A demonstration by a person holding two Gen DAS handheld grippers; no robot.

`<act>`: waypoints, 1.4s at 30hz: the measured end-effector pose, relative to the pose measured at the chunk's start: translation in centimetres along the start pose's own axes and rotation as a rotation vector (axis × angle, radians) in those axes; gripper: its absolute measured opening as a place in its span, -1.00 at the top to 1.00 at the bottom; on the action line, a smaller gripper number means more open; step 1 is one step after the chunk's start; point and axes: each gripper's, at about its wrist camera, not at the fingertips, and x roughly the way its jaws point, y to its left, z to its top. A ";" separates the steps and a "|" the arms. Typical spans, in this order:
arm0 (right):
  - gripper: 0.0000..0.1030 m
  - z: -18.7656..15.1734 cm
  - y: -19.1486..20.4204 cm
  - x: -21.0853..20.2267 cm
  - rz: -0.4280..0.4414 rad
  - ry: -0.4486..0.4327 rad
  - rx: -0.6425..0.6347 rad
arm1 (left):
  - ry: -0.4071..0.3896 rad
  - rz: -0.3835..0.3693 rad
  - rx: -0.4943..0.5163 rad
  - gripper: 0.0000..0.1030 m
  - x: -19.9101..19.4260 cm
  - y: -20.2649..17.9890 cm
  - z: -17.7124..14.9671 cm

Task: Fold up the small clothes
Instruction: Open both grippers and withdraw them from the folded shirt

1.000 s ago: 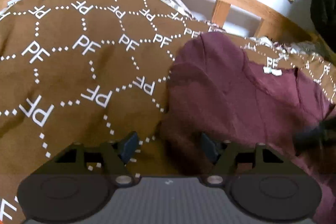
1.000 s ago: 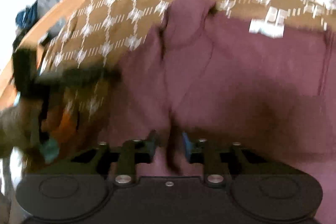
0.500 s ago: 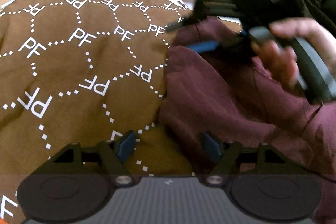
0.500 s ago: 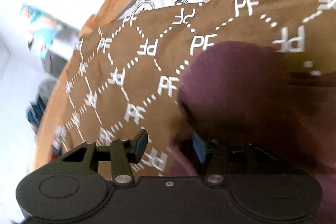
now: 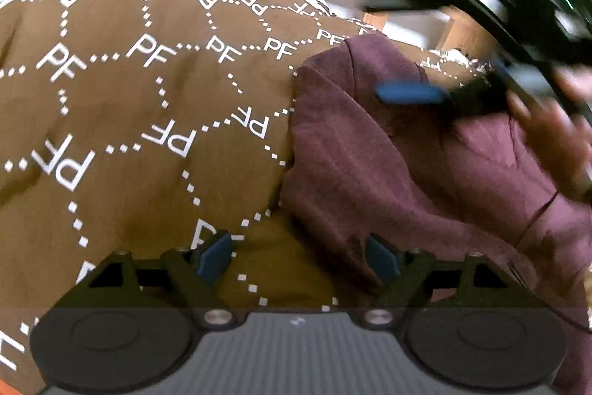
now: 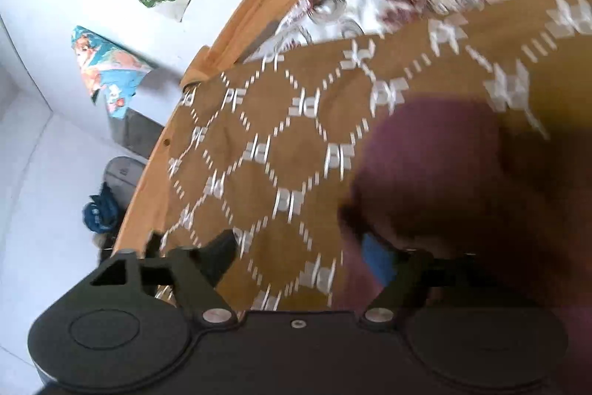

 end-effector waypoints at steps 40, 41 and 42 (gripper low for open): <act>-0.99 -36.0 0.8 -30.6 -0.629 -0.031 -0.276 | 0.060 -0.120 0.498 -0.99 -16.2 -11.4 -11.5; -0.99 -37.1 1.3 -30.6 -0.674 -0.023 -0.327 | 0.069 -0.121 0.501 -0.99 -16.2 -11.7 -11.8; -0.99 -38.0 1.6 -30.6 -0.718 -0.014 -0.372 | 0.081 -0.130 0.500 -0.99 -16.2 -11.9 -12.0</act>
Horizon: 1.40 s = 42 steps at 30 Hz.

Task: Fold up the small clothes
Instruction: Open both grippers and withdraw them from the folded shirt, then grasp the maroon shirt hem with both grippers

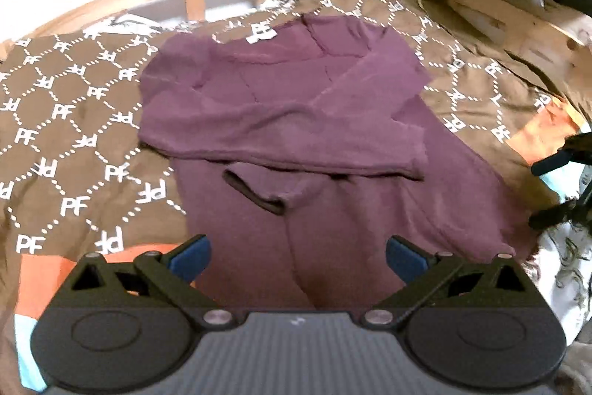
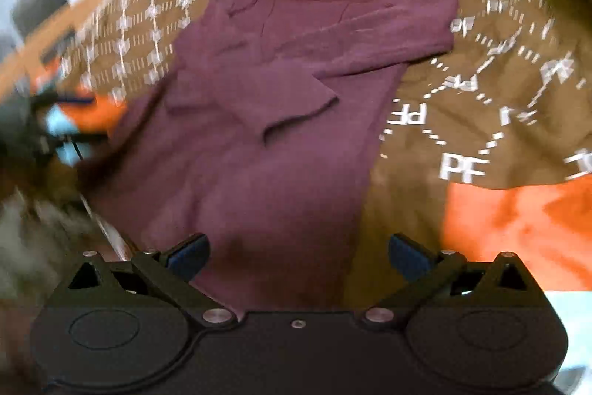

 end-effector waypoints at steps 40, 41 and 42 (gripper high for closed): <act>0.87 1.4 5.3 -0.3 0.125 -0.215 -0.080 | 0.104 -0.066 0.175 -0.50 2.7 -8.2 -1.8; 0.87 1.6 5.2 -0.4 0.128 -0.218 -0.074 | 0.117 -0.055 0.137 -0.35 3.0 -7.6 -1.7; 0.87 1.9 5.1 -0.5 0.127 -0.221 -0.071 | 0.124 -0.045 0.104 -0.26 3.2 -6.9 -1.7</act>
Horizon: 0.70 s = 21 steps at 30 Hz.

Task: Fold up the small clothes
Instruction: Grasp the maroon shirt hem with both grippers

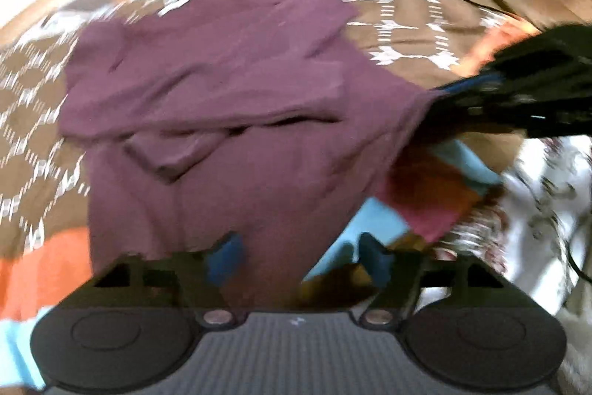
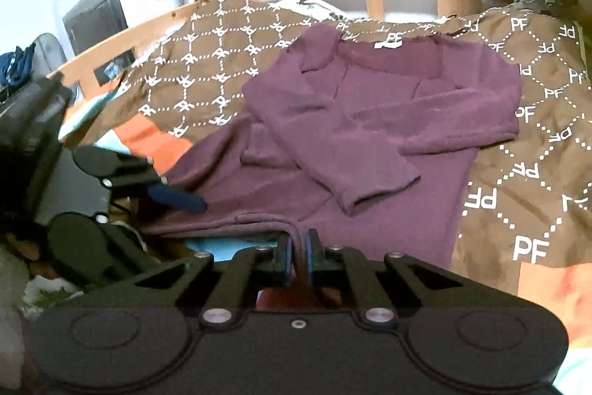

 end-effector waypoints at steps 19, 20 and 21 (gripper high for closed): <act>0.86 -1.3 0.3 0.1 -0.022 0.041 -0.063 | -0.038 0.267 -0.070 0.67 -4.2 7.0 -4.3; 0.83 -1.6 0.5 0.2 -0.030 0.056 -0.080 | -0.050 0.283 -0.045 0.67 -4.4 6.8 -4.4; 0.80 -1.9 0.6 0.4 -0.039 0.071 -0.095 | -0.055 0.291 -0.027 0.67 -4.4 6.6 -4.4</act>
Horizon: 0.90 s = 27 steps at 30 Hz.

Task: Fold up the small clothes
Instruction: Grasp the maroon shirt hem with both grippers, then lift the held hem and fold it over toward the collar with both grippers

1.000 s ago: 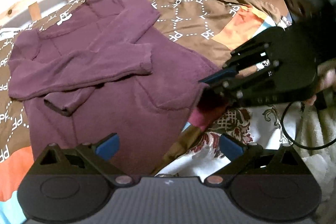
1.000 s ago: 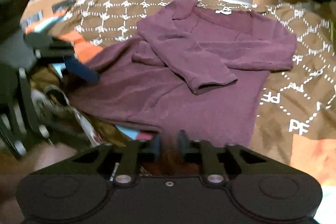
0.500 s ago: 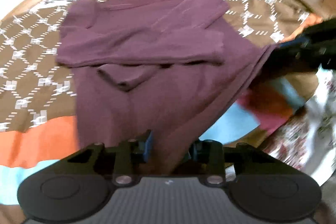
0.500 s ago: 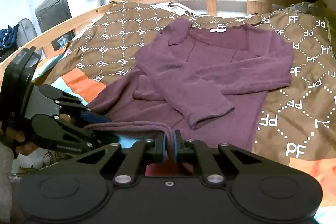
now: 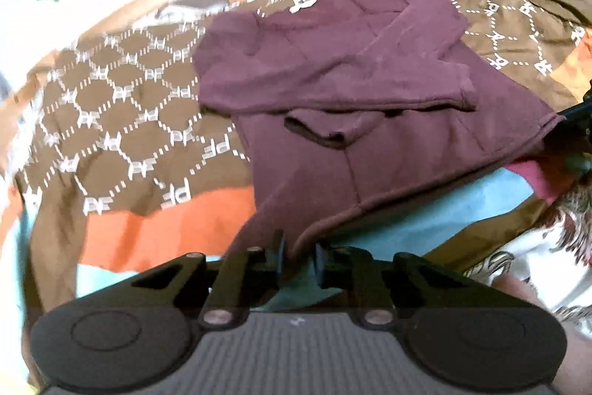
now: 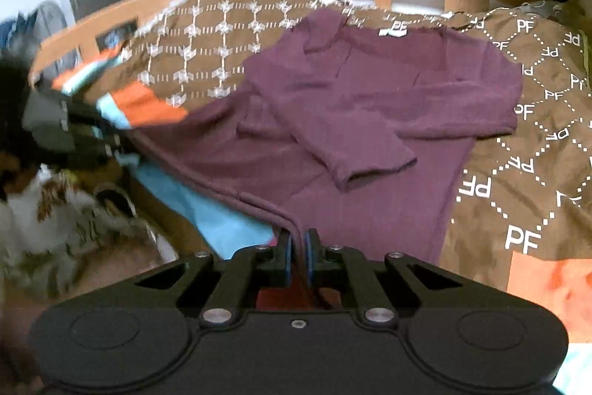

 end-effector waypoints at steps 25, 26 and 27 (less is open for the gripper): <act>0.91 -2.0 3.0 -1.2 -0.318 0.001 -0.269 | -0.151 0.044 -0.076 0.89 -4.1 1.1 1.2; 0.92 -1.8 2.9 -1.9 -0.337 -0.029 -0.261 | -0.168 0.048 -0.082 0.90 -4.6 1.2 1.1; 0.92 -1.5 3.0 -2.6 -0.352 -0.059 -0.256 | -0.184 0.049 -0.093 0.90 -5.0 1.2 1.0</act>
